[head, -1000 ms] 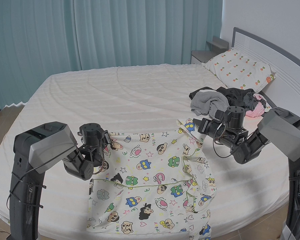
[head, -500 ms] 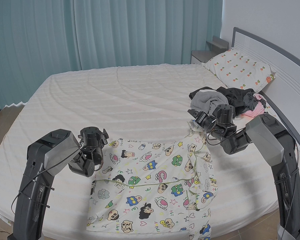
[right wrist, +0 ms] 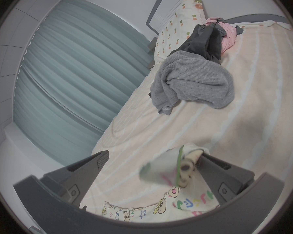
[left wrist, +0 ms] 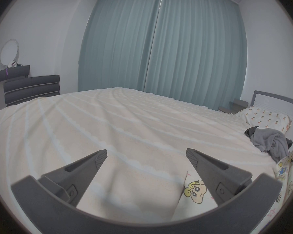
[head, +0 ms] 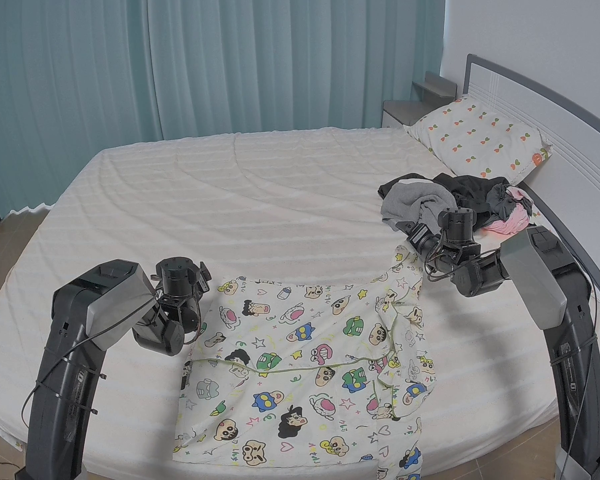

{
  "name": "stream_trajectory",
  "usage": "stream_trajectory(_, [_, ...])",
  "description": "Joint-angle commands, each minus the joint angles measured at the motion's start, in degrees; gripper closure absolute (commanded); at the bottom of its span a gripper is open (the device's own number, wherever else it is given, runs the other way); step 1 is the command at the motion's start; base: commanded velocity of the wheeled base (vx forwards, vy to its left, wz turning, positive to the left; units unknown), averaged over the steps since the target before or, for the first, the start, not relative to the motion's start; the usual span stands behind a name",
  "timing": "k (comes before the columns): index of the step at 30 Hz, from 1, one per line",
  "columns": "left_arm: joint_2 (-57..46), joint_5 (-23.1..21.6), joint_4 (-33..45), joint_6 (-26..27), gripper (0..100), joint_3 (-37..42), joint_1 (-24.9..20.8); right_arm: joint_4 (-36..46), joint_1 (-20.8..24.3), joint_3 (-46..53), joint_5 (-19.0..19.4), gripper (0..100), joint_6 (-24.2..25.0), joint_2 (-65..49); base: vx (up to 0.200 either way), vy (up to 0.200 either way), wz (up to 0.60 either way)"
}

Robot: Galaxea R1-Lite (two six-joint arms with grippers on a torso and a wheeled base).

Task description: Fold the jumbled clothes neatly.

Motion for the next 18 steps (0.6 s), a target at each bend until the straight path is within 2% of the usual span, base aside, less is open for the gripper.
stream_trajectory(1, [-12.11, -0.92, 0.03, -4.67, 0, 11.58, 0.17, 0.32, -3.93, 11.45, 1.29, 0, -5.73, -6.79, 0.000, 0.000, 0.00])
stream_trajectory(3, [-13.87, -2.06, -0.06, -5.90, 0, 14.21, 0.17, -0.82, -4.11, 12.86, 1.47, 0, -8.19, -6.44, 0.000, 0.000, 0.00])
stream_trajectory(10, [-17.56, -2.76, -0.15, -8.89, 0, 20.54, 0.26, -2.67, -4.46, 19.27, 1.38, 0, -9.16, -8.73, 0.000, 0.000, 0.00])
stream_trajectory(11, [-20.55, -5.22, -0.24, -10.65, 0, 24.50, 0.52, -3.63, -4.81, 23.84, 2.17, 0, -10.57, -11.10, 0.000, 0.000, 0.00])
stream_trajectory(14, [-24.59, -8.39, -0.41, -13.29, 0, 30.21, 0.26, -4.51, -5.69, 30.52, 5.42, 0, -13.12, -13.39, 0.000, 0.000, 0.00])
stream_trajectory(16, [-28.90, -10.85, -0.59, -16.01, 0, 35.75, -0.45, -6.09, -6.92, 38.61, 10.78, 0, -19.01, -15.23, 0.000, 0.000, 0.00])
stream_trajectory(18, [-32.50, -11.38, -0.68, -19.70, 0, 40.05, -1.41, -8.29, -8.06, 45.29, 15.00, 0, -25.95, -15.58, 0.000, 0.000, 0.00])
